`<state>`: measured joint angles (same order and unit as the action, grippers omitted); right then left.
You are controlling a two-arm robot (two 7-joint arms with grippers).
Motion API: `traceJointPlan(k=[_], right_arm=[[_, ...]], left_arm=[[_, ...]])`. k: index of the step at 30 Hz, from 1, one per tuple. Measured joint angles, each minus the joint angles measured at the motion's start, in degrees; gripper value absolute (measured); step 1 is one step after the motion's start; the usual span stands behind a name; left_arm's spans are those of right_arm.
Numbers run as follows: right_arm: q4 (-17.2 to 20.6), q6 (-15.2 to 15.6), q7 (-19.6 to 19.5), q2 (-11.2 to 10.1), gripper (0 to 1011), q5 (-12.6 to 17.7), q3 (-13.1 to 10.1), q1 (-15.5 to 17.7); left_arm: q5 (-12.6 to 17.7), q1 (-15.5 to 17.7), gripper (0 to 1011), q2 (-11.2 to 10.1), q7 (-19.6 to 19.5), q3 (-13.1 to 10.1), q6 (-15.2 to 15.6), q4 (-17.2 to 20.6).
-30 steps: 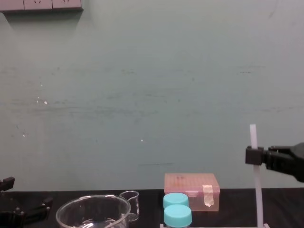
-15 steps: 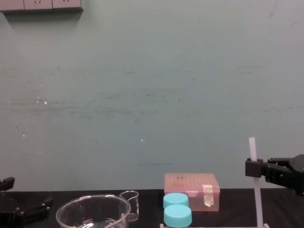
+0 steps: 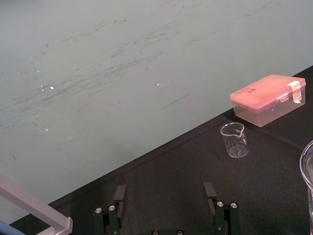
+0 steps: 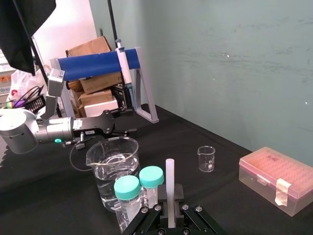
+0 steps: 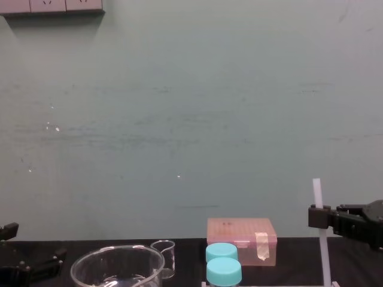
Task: Pick up the stirring rod with one hand, then place it down.
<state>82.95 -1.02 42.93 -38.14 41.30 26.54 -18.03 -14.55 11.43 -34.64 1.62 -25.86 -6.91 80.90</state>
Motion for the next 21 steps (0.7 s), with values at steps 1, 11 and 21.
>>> traceJointPlan(k=[1,11,21], right_arm=[[0.04,0.06,-0.04,0.00,70,-0.02,0.00,0.04],[0.57,-0.07,-2.09,0.38,70,-1.20,-0.20,0.65],[0.53,-0.12,-2.00,0.34,70,-1.15,-0.21,0.64]], left_arm=[[0.00,0.00,1005,0.00,0.00,0.00,0.00,0.00],[0.00,0.00,1005,0.00,0.00,0.00,0.00,0.00],[0.00,0.00,1005,0.00,0.00,0.00,0.00,0.00]])
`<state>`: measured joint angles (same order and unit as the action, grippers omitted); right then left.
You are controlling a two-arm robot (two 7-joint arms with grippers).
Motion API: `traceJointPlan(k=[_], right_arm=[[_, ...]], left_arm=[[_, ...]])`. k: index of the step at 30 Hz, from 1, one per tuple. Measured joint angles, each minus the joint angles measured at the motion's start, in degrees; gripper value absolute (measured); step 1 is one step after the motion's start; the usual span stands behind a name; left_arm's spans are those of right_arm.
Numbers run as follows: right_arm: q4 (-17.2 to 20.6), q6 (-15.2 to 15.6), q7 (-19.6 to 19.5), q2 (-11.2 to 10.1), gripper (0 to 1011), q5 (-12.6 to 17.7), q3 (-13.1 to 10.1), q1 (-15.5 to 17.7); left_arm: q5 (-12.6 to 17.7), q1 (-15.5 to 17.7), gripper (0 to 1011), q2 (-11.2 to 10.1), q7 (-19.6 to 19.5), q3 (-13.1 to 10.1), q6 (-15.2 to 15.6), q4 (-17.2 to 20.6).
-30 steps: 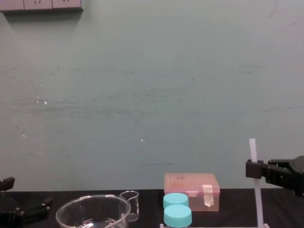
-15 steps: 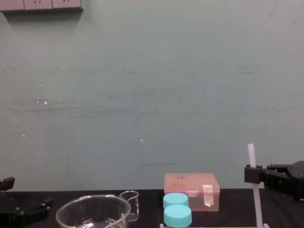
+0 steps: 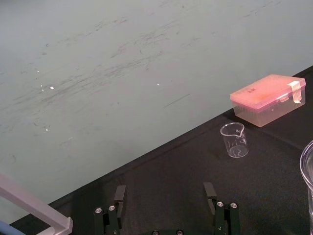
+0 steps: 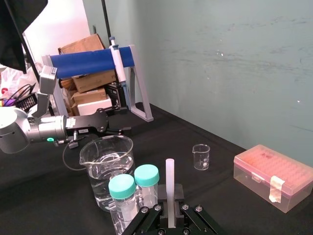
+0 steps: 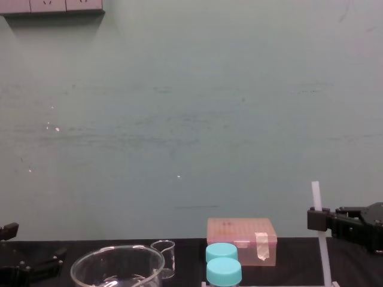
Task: Pick up the stirring rod with one hand, then place it down.
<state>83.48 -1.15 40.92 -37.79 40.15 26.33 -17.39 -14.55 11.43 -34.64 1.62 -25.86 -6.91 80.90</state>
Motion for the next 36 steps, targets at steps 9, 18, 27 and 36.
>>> traceJointPlan(k=[9,18,27,36], right_arm=[[-0.07,-0.01,0.21,-0.04,312,0.14,0.03,-0.03],[-0.11,-0.01,0.36,-0.08,590,0.21,0.03,-0.07],[-0.11,-0.01,0.41,-0.08,851,0.25,0.03,-0.08],[-0.11,-0.01,0.44,-0.08,1003,0.25,0.03,-0.07]], left_arm=[[0.00,0.00,1005,0.00,0.00,0.00,0.00,0.00],[0.00,0.00,1005,0.00,0.00,0.00,0.00,0.00],[0.00,0.00,1005,0.00,0.00,0.00,0.00,0.00],[0.00,0.00,1005,0.00,0.00,0.00,0.00,0.00]])
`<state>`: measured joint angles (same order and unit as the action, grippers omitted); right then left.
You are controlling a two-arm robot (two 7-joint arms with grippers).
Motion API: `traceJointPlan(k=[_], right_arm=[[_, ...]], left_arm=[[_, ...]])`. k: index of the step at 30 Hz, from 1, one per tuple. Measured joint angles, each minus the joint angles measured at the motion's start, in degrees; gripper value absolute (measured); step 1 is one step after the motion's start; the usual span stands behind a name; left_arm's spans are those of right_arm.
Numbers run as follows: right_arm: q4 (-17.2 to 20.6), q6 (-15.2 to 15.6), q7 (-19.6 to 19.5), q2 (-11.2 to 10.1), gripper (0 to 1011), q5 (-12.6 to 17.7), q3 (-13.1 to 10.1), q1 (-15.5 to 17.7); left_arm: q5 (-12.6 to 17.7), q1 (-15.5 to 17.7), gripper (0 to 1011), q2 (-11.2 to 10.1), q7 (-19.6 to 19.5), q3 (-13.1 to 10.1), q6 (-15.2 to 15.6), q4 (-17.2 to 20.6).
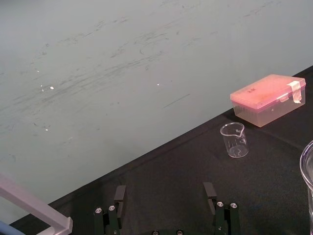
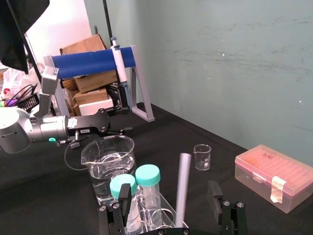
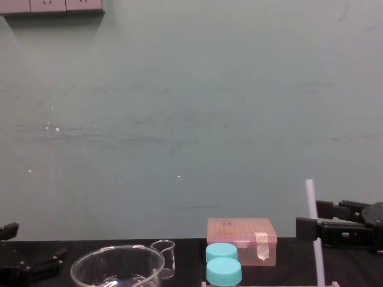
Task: Pick up the stirring rod with one hand, then place it down.
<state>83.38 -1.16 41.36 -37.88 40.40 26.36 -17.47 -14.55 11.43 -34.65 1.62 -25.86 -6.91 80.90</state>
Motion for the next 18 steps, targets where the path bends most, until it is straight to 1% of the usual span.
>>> traceJointPlan(k=[6,9,12,13,18], right_arm=[[0.00,0.00,0.00,0.00,1003,0.00,0.00,0.00],[0.84,-0.81,-0.02,0.28,1003,0.71,-1.00,0.00],[2.18,-1.53,-0.78,0.81,1003,1.64,-2.37,-0.01],[2.92,-1.86,-1.32,1.14,1003,2.11,-3.15,-0.12],[4.66,-2.59,-2.85,2.02,1003,3.31,-5.05,-0.58]], left_arm=[[0.00,0.00,1005,0.00,0.00,0.00,0.00,0.00],[0.00,0.00,1005,0.00,0.00,0.00,0.00,0.00],[0.00,0.00,1004,0.00,0.00,0.00,0.00,0.00],[0.00,0.00,1005,0.00,0.00,0.00,0.00,0.00],[0.00,0.00,1005,0.01,0.00,0.00,0.00,0.00]])
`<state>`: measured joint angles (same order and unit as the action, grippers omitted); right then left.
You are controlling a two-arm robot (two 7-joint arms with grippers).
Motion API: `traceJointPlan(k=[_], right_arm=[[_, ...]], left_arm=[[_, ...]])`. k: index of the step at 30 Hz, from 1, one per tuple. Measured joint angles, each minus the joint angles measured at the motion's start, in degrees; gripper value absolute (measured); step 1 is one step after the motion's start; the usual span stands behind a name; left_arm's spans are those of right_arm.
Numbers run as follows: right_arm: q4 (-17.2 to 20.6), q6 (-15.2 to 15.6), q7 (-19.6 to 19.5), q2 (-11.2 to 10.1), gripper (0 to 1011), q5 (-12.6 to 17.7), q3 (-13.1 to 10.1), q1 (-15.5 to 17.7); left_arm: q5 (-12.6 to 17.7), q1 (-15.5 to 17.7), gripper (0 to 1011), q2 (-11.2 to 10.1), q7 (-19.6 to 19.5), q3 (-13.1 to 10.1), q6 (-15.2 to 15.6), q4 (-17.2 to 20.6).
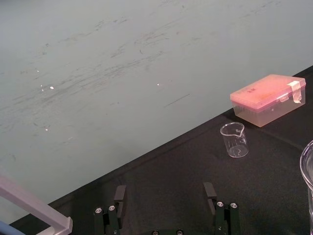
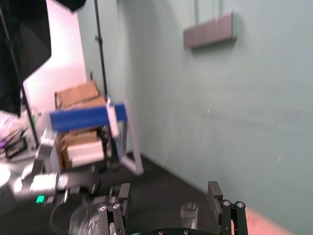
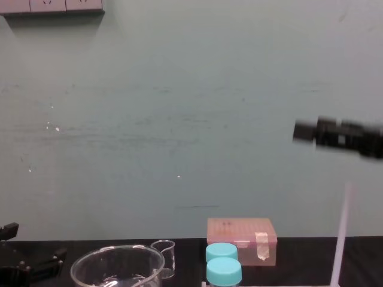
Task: Pick up the stirring rod with one hand, then place it down.
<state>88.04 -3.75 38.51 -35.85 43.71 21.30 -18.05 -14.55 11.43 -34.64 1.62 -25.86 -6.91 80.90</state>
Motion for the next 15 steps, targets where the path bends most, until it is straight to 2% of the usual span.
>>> traceJointPlan(k=[5,10,14,15], right_arm=[[2.14,-0.62,-2.62,1.24,1003,1.00,-2.20,-0.62],[3.55,-0.99,-6.20,2.39,1003,0.34,-3.45,-0.70],[4.06,-1.73,-11.54,4.02,1003,-2.45,-4.48,-0.27],[4.12,-2.14,-14.65,4.93,1003,-4.39,-4.86,-0.02]], left_arm=[[0.00,0.00,1005,0.00,0.00,0.00,0.00,0.00],[0.00,0.00,1005,0.00,0.00,0.00,0.00,0.00],[0.00,0.00,1005,0.00,0.00,0.00,0.00,0.00],[0.00,0.00,1005,0.00,0.00,0.00,0.00,0.00]])
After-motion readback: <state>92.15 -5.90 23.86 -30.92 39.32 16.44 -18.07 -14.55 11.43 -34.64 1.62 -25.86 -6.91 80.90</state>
